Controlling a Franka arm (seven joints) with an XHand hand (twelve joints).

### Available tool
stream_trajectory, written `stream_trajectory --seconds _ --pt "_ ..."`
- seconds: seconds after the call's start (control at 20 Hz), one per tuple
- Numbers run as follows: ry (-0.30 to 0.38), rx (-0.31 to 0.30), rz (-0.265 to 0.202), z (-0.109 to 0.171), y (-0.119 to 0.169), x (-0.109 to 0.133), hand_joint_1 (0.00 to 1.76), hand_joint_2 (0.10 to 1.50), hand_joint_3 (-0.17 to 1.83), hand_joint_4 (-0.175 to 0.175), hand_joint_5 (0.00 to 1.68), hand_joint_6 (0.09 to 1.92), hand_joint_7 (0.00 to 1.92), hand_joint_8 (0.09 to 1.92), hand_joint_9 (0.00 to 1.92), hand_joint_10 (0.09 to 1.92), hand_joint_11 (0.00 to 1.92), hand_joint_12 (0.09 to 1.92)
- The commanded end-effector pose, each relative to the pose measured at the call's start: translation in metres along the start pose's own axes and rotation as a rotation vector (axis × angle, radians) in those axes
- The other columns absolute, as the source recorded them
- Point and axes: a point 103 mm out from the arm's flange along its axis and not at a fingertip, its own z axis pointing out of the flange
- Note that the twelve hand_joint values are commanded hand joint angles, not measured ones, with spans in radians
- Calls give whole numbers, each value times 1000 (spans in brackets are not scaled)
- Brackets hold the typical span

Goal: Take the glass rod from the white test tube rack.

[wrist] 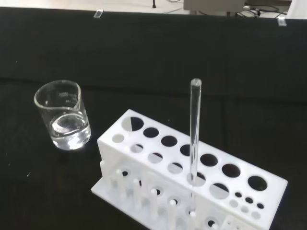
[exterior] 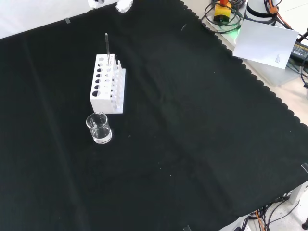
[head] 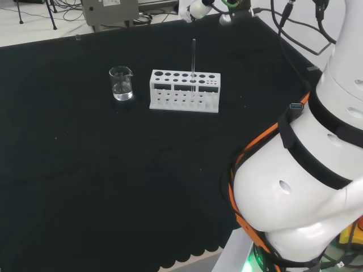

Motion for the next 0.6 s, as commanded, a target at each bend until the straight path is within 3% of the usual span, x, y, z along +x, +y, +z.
stream_trajectory --seconds 0.05,0.6 --pt "-5 5 -13 15 2 0 687 882 553 -175 283 789 559 1064 869 1032 725 1344" --pt "6 36 -23 40 12 1 663 877 559 -175 278 845 593 1090 899 1057 739 1351"
